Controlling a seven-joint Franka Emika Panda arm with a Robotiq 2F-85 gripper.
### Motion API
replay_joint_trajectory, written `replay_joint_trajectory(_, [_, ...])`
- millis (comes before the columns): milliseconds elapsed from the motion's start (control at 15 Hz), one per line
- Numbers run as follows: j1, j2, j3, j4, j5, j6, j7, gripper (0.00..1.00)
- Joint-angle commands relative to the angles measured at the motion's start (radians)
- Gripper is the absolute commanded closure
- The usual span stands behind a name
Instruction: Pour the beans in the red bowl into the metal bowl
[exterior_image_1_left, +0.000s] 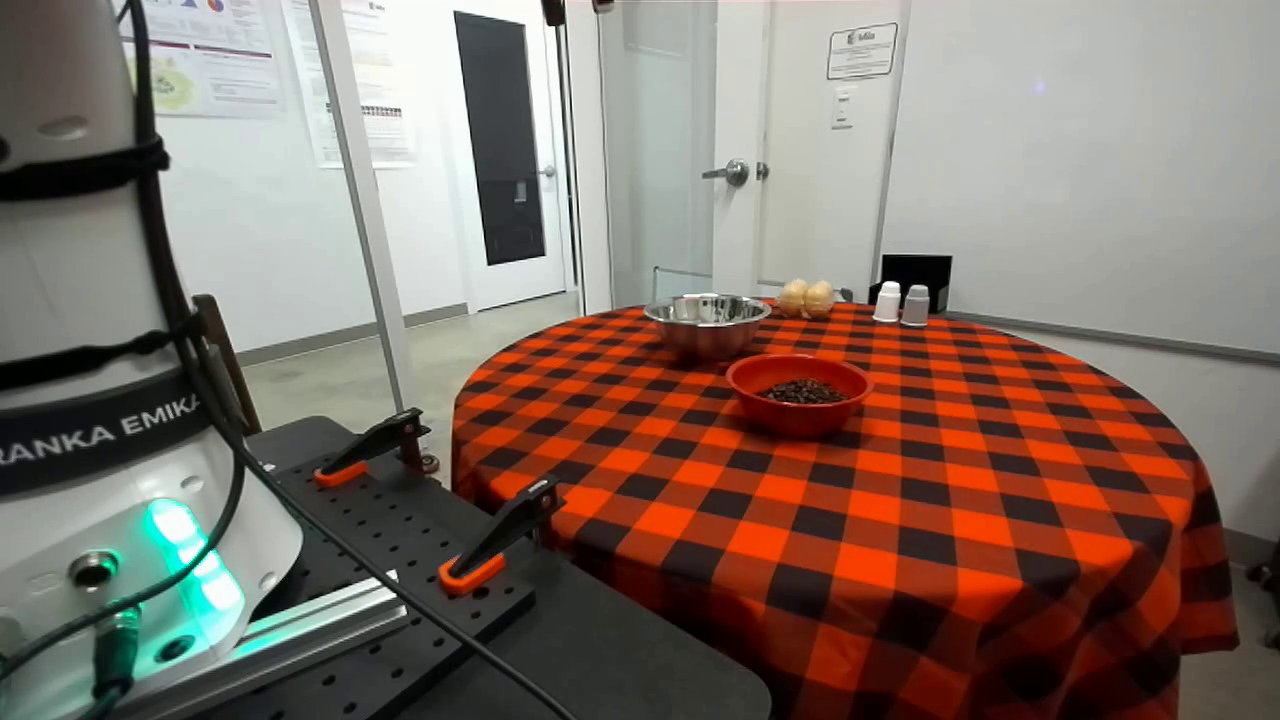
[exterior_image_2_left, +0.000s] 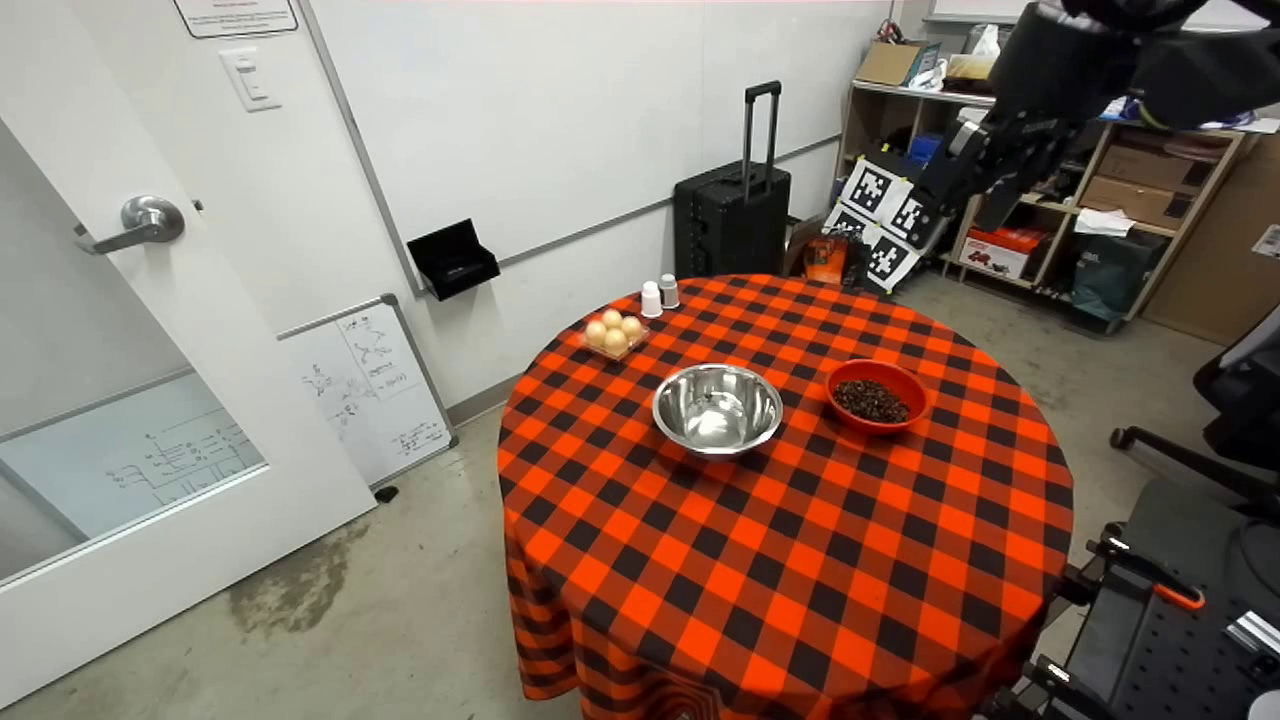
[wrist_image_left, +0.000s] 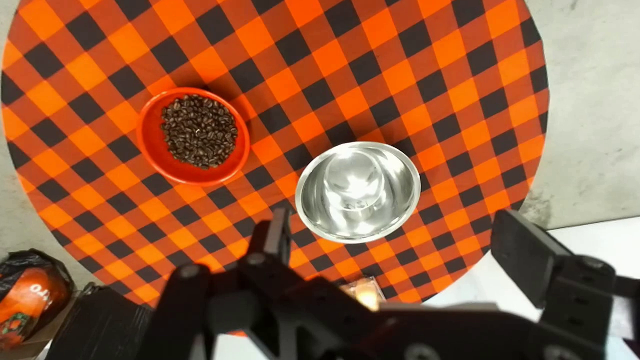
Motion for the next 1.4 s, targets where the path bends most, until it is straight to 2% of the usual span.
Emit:
replay_joint_trajectory(0, [-0.030, 0.168, -0.046, 0.025, -0.011, 0.100, -0.025, 0.00])
replay_joint_trajectory(133, [-0.051, 0.244, -0.089, 0.034, -0.025, 0.138, -0.074, 0.00])
replay_joint_trajectory(533, [-0.127, 0.399, -0.271, 0.054, -0.029, 0.182, -0.370, 0.00])
replay_joint_trajectory(800, [-0.193, 0.525, -0.369, 0.063, 0.018, 0.235, -0.442, 0.00])
replay_joint_trajectory(1067, [-0.231, 0.671, -0.401, 0.082, 0.114, 0.254, -0.500, 0.00])
replay_joint_trajectory(1333, [-0.252, 0.796, -0.365, 0.117, 0.197, 0.246, -0.551, 0.00])
